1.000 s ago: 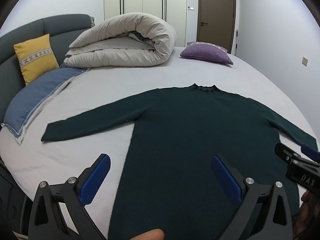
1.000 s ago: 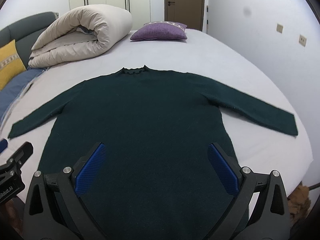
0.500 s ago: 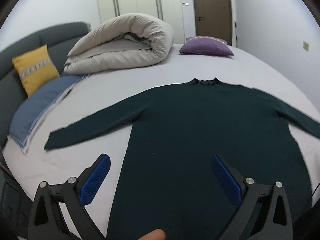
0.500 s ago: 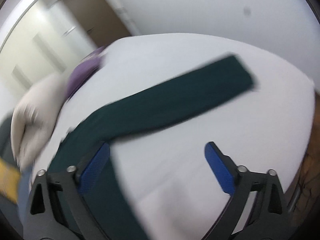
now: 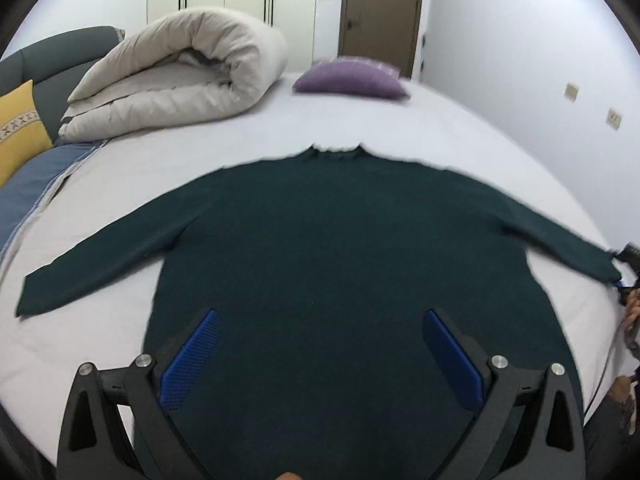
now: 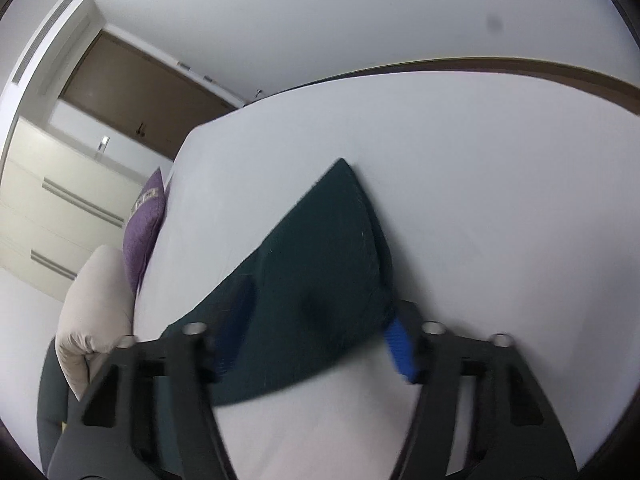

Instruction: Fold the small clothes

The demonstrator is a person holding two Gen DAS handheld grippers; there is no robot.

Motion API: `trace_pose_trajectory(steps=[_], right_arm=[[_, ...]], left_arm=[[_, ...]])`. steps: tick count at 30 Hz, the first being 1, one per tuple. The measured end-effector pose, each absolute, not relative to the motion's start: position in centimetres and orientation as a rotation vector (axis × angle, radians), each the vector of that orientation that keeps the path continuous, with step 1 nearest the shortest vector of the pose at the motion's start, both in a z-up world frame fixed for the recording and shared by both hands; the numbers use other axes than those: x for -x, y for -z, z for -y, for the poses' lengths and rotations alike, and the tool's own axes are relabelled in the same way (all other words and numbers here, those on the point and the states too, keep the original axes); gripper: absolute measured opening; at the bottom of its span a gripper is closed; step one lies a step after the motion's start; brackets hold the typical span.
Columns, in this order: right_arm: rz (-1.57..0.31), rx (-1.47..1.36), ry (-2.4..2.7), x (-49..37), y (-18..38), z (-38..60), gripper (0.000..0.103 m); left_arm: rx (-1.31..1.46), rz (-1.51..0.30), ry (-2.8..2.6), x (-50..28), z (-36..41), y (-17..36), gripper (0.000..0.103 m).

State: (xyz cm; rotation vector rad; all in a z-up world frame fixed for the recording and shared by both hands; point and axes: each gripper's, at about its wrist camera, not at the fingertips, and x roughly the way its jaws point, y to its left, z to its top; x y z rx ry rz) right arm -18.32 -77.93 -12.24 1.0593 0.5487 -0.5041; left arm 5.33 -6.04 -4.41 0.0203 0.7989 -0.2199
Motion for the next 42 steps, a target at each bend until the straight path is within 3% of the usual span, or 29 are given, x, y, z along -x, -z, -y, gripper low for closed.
trace_pose_trajectory(steps=[2, 5, 11, 17, 24, 30, 34, 39, 42], right_arm=[[-0.569, -1.044, 0.495, 17.9, 12.8, 78.8, 0.023], [-0.576, -0.996, 0.488, 16.7, 11.7, 78.8, 0.008], [-0.589, -0.778, 0.384, 12.2, 6.1, 74.3, 0.008], [-0.635, -0.580, 0.129, 4.0, 1.6, 61.8, 0.008], [-0.779, -0.459, -0.109, -2.3, 4.2, 44.0, 0.008], [-0.959, -0.441, -0.197, -3.0, 12.7, 35.0, 0.022], [-0.910, -0.524, -0.229, 0.9, 14.4, 35.2, 0.051], [-0.820, -0.588, -0.243, 2.6, 11.9, 37.9, 0.053], [-0.806, -0.636, -0.215, 4.2, 9.8, 41.9, 0.053]], left_arm=[[-0.002, -0.835, 0.212, -6.0, 6.1, 4.8, 0.103], [0.024, -0.879, 0.194, -6.7, 5.6, 5.1, 0.103], [0.091, -0.889, 0.185, -8.2, 3.8, 5.3, 0.103], [0.226, -0.875, 0.234, -9.4, 1.4, 5.6, 0.103], [0.355, -0.878, 0.302, -11.0, -1.4, 6.2, 0.093], [0.391, -0.912, 0.352, -12.9, -1.1, 7.1, 0.092], [0.429, -0.942, 0.380, -14.2, 0.2, 8.1, 0.092], [0.427, -0.975, 0.434, -16.5, 4.6, 8.8, 0.090], [0.388, -1.023, 0.461, -18.1, 8.0, 9.8, 0.082]])
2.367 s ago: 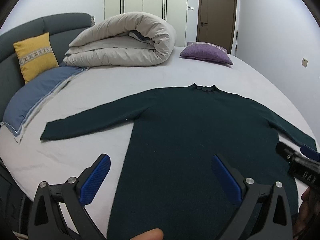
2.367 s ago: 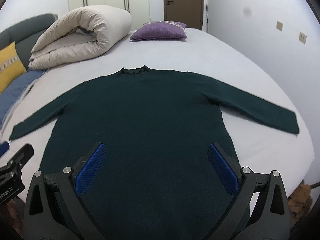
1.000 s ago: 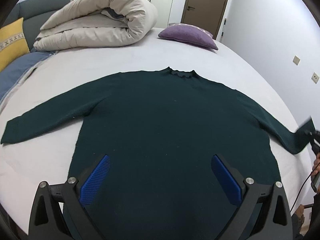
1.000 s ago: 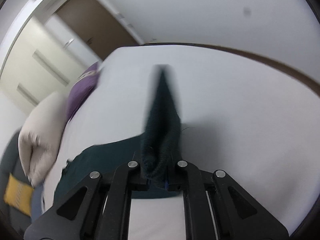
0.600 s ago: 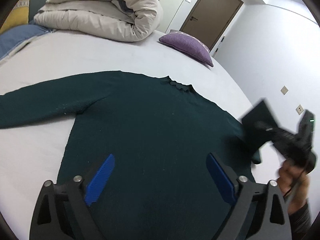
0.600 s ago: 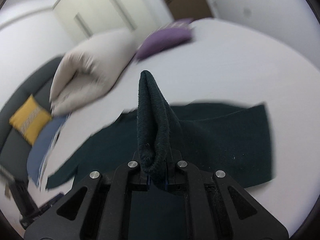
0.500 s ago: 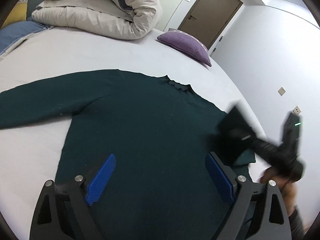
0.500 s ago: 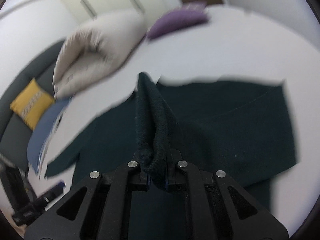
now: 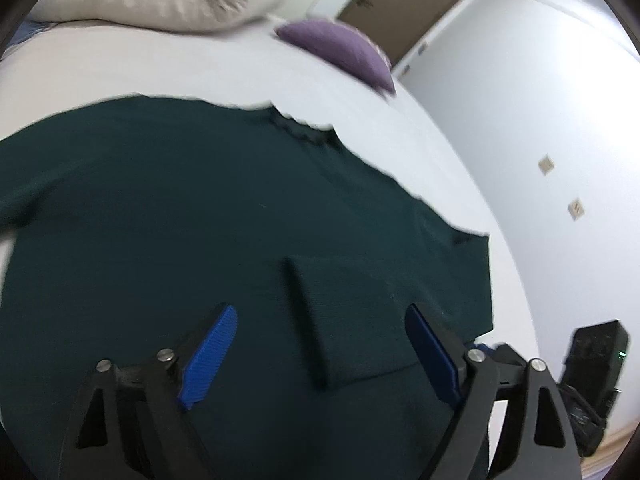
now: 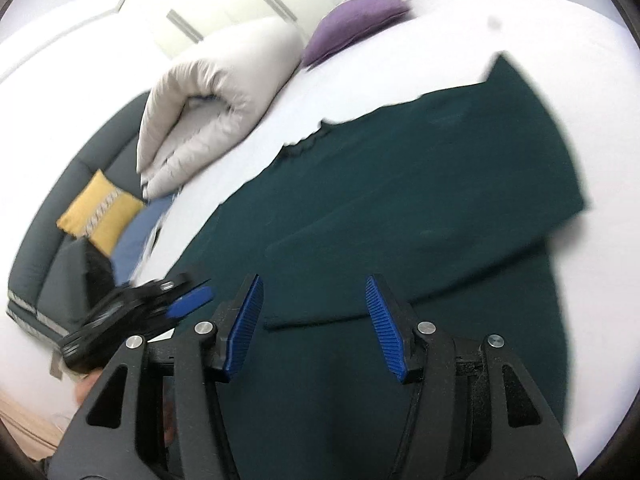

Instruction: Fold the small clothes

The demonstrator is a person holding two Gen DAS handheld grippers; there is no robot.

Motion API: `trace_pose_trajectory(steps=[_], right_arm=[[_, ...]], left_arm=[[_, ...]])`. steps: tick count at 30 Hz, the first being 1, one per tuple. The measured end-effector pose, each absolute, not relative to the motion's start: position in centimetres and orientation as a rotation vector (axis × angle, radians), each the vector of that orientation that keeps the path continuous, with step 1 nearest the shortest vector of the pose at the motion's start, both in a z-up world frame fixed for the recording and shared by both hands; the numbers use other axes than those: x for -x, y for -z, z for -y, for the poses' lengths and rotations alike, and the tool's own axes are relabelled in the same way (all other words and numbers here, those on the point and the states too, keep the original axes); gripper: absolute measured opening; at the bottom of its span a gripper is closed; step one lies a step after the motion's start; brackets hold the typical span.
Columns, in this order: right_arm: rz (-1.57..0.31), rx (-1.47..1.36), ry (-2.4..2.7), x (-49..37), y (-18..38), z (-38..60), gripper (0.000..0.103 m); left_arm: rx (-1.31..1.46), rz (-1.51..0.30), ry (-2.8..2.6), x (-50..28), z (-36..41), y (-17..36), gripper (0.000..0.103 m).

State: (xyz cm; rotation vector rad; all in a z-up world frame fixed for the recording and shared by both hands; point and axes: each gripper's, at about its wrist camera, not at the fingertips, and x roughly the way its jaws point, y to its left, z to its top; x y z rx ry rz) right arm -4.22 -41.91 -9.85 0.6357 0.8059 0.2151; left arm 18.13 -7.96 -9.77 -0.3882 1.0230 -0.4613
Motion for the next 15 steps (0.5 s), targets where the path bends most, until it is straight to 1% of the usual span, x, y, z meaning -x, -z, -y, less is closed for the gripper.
trace_pose_trajectory(steps=[2, 3, 5, 6, 7, 8, 11, 15], right_arm=[[-0.790, -0.665, -0.206, 5.3, 9.6, 43.8, 0.053], [-0.781, -0.672, -0.195, 5.8, 9.3, 44.8, 0.053], [-0.763, -0.673, -0.164, 7.0, 8.7, 46.9, 0.053], [-0.758, -0.674, -0.148, 7.3, 8.6, 47.7, 0.053], [-0.754, -0.677, -0.128, 7.4, 8.6, 48.7, 0.053], [-0.751, -0.684, -0.113, 7.4, 8.6, 49.4, 0.053], [-0.736, -0.711, -0.056, 6.8, 9.0, 51.5, 0.053], [-0.748, -0.817, -0.060, 6.3, 9.6, 54.4, 0.053]], left_arm=[[0.374, -1.080, 0.465, -19.2, 9.7, 11.1, 0.059], [0.374, -1.101, 0.467, -19.6, 10.3, 11.6, 0.053], [0.345, -1.117, 0.435, -20.0, 11.2, 12.3, 0.035], [0.329, -1.111, 0.417, -20.1, 11.4, 12.2, 0.029], [0.322, -1.108, 0.414, -20.0, 11.3, 12.4, 0.021], [0.322, -1.103, 0.416, -20.0, 11.3, 12.4, 0.016], [0.303, -1.083, 0.418, -20.2, 10.9, 11.9, 0.011], [0.259, -0.998, 0.408, -20.7, 9.9, 9.5, 0.009]])
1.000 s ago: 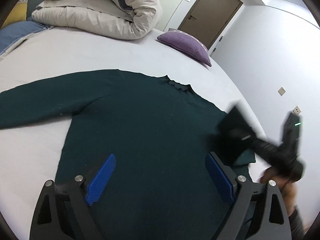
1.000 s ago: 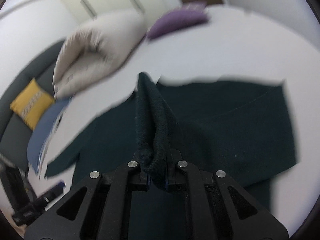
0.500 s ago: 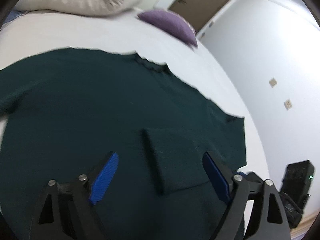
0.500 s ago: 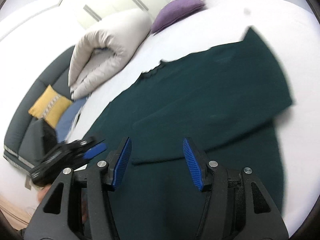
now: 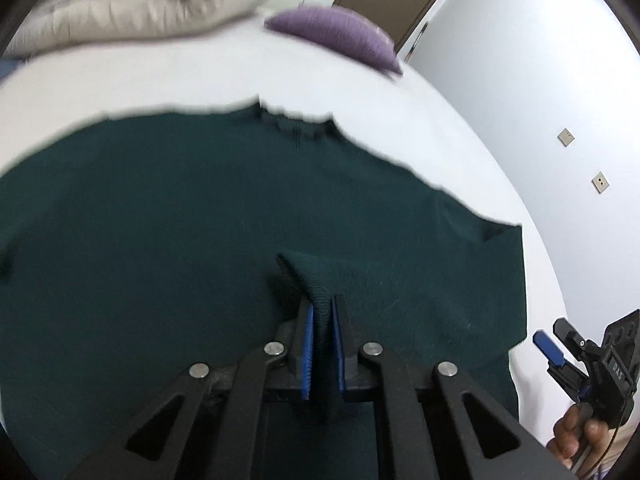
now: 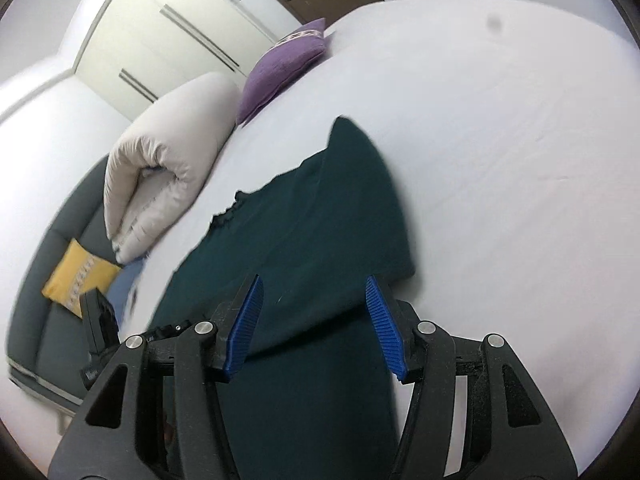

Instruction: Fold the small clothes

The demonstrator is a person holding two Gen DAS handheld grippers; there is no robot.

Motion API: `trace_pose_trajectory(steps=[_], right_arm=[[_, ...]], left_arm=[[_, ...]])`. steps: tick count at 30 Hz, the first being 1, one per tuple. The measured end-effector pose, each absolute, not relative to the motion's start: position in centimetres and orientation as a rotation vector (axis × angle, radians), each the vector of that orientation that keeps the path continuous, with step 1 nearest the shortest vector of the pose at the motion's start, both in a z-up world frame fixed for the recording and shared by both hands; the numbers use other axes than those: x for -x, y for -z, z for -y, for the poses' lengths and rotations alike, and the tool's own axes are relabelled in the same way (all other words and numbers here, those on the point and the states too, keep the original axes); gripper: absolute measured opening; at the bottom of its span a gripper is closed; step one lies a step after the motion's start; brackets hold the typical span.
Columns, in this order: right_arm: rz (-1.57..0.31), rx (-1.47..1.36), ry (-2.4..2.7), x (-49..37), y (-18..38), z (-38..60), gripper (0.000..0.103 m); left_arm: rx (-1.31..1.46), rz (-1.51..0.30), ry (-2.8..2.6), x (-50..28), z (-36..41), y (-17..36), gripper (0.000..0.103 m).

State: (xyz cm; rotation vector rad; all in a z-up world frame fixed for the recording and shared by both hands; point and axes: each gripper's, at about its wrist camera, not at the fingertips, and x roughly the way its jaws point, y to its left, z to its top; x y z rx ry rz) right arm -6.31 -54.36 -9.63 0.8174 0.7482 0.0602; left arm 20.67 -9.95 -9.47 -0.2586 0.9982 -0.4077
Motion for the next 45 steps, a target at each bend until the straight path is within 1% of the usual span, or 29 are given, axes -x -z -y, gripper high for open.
trace_pose_trajectory(steps=[7, 12, 16, 21, 23, 26, 28, 31, 35, 38, 41, 45], right_arm=[[-0.778, -1.127, -0.169, 5.0, 13.0, 56.0, 0.053], [-0.798, -1.203, -0.203, 2.0, 14.3, 54.8, 0.053], [-0.809, -1.208, -0.131, -0.1, 15.8, 54.9, 0.053], [-0.705, -1.242, -0.027, 0.5, 16.5, 57.1, 0.045], [-0.699, -1.251, -0.014, 0.6, 17.1, 57.5, 0.036], [-0.698, -1.218, -0.003, 0.5, 17.4, 57.5, 0.027], [-0.711, -1.199, -0.007, 0.5, 17.2, 57.4, 0.028], [-0.744, -1.111, -0.030, 1.0, 15.4, 57.4, 0.032], [-0.734, -0.940, -0.013, 1.3, 11.8, 57.4, 0.032], [-0.751, -0.858, 0.024, -0.6, 10.3, 57.6, 0.032], [-0.794, -0.739, 0.050, -3.9, 9.9, 57.0, 0.032], [-0.880, -0.649, 0.091, -8.4, 11.6, 56.4, 0.033]], left_arm=[[0.271, -0.838, 0.347, -22.2, 6.4, 5.5, 0.009], [0.302, -0.802, 0.289, -23.5, 4.1, 5.5, 0.009], [0.294, -0.817, 0.263, -23.5, 3.5, 7.1, 0.009], [0.305, -0.865, 0.215, -24.1, 2.4, 10.3, 0.009], [0.320, -0.880, 0.201, -24.4, 1.8, 11.5, 0.009], [0.335, -0.886, 0.194, -24.7, 1.1, 12.6, 0.007], [0.346, -0.885, 0.199, -24.8, 0.8, 12.7, 0.007], [0.346, -0.868, 0.214, -24.7, 0.6, 12.6, 0.007], [0.337, -0.847, 0.222, -24.8, 0.5, 12.1, 0.005], [0.312, -0.868, 0.218, -24.9, 0.9, 12.7, 0.005], [0.313, -0.865, 0.218, -24.7, 0.8, 13.5, 0.006], [0.287, -0.844, 0.212, -24.3, 1.1, 13.7, 0.007]])
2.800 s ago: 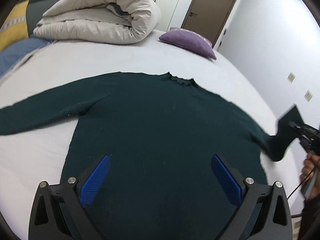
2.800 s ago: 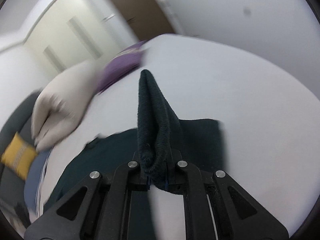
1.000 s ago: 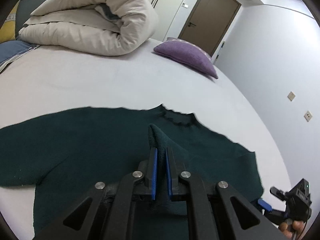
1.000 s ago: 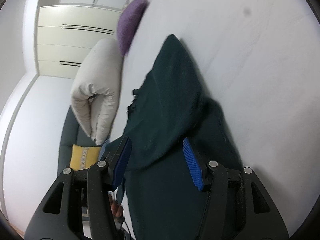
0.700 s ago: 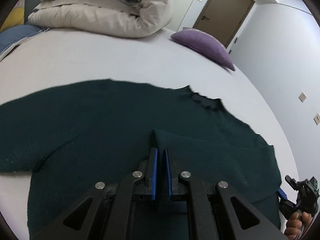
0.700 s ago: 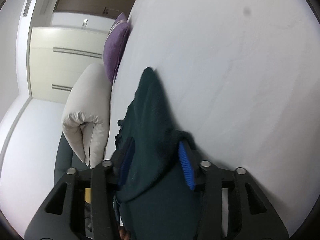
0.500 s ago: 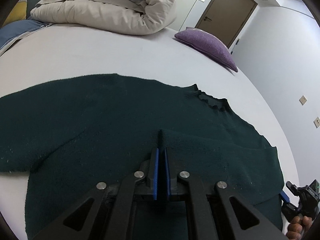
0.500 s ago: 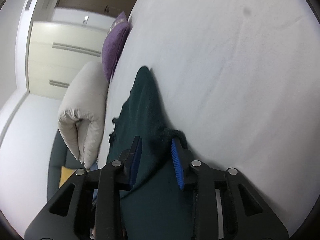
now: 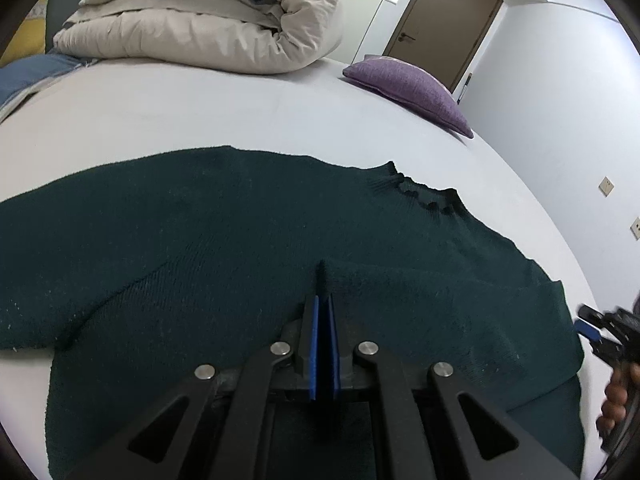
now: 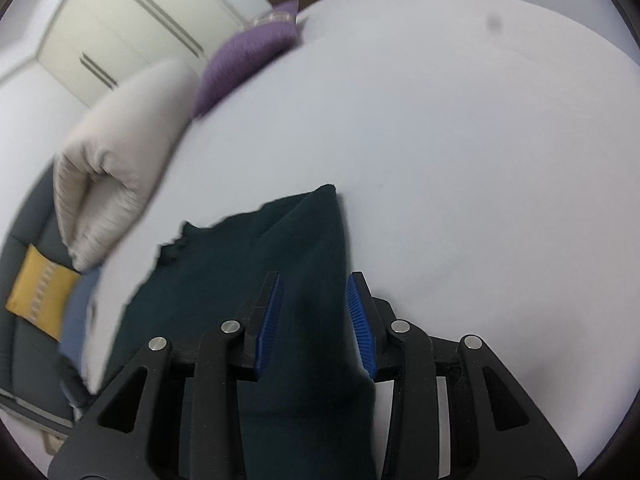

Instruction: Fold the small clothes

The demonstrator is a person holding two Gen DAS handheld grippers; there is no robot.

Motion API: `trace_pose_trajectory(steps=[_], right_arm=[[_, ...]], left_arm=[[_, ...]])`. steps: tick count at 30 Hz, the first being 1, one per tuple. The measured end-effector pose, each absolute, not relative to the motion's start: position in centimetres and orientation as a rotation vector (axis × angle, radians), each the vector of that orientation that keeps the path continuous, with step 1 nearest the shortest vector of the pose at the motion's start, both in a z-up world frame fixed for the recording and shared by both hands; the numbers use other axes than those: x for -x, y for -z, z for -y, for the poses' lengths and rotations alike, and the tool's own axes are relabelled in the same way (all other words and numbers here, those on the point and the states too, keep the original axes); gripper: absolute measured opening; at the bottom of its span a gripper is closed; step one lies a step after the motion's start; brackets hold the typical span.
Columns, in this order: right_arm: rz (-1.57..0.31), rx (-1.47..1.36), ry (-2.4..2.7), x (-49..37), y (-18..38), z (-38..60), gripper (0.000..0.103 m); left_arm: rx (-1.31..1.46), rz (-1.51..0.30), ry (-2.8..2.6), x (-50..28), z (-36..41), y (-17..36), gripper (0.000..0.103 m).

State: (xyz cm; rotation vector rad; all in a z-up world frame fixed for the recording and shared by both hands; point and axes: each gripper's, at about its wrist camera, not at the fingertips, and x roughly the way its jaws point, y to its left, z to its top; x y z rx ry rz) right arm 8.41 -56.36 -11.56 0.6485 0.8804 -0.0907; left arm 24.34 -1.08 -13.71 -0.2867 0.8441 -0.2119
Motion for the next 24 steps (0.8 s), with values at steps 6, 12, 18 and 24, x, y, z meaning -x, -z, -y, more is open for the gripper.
trace_pose_trajectory(steps=[6, 12, 18, 24], right_arm=[[-0.902, -0.489, 0.168, -11.8, 13.2, 56.5, 0.017], [-0.882, -0.477, 0.192, -13.1, 13.1, 57.8, 0.015], [-0.792, -0.519, 0.180, -9.5, 10.2, 57.0, 0.021], [-0.887, -0.448, 0.059, -5.5, 12.0, 52.7, 0.021]], left_arm=[[0.344, -0.839, 0.235, -24.4, 0.2, 14.4, 0.009], [0.351, -0.836, 0.239, -24.4, 0.1, 14.6, 0.009], [0.362, -0.832, 0.246, -24.6, 0.1, 14.9, 0.009], [0.363, -0.828, 0.248, -24.6, 0.0, 14.9, 0.009]])
